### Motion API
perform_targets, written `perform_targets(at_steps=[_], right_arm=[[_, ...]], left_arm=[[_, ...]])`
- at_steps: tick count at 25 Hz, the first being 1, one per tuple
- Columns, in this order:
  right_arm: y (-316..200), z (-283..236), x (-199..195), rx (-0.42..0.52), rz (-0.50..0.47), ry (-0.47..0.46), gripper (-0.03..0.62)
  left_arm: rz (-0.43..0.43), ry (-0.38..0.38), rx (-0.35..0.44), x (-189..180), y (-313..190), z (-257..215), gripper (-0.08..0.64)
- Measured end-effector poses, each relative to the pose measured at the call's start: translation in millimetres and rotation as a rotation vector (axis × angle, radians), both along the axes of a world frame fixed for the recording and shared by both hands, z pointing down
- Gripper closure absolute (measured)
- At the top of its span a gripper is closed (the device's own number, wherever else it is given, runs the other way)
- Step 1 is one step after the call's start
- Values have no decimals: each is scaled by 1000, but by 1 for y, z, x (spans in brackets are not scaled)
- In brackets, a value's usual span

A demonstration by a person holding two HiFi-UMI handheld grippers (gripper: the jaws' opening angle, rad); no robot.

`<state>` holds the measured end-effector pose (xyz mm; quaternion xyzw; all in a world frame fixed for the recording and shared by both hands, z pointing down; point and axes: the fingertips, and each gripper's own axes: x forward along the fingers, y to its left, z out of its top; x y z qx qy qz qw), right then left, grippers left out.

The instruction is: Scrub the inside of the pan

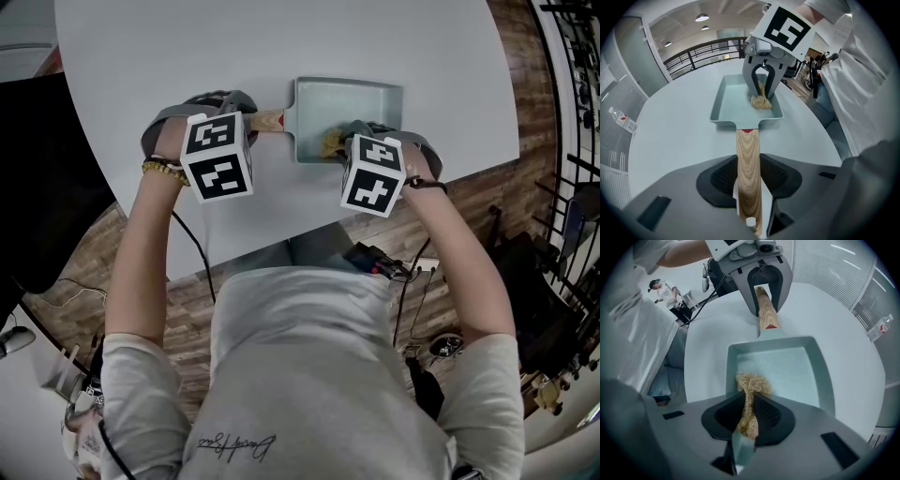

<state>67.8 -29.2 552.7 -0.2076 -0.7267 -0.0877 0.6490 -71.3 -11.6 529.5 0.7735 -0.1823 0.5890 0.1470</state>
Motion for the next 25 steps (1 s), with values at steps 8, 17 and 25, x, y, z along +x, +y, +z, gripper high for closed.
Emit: perform_targets(at_steps=[8, 17, 25], right_arm=[[-51, -2, -14, 119, 48, -85, 522], [-91, 1, -29, 191, 61, -84, 522], [-53, 5, -4, 113, 12, -12, 522]], left_arm=[[28, -23, 4, 3, 6, -5, 405], [10, -15, 8, 2, 2, -2, 405], [-5, -25, 15, 1, 1, 3, 405]])
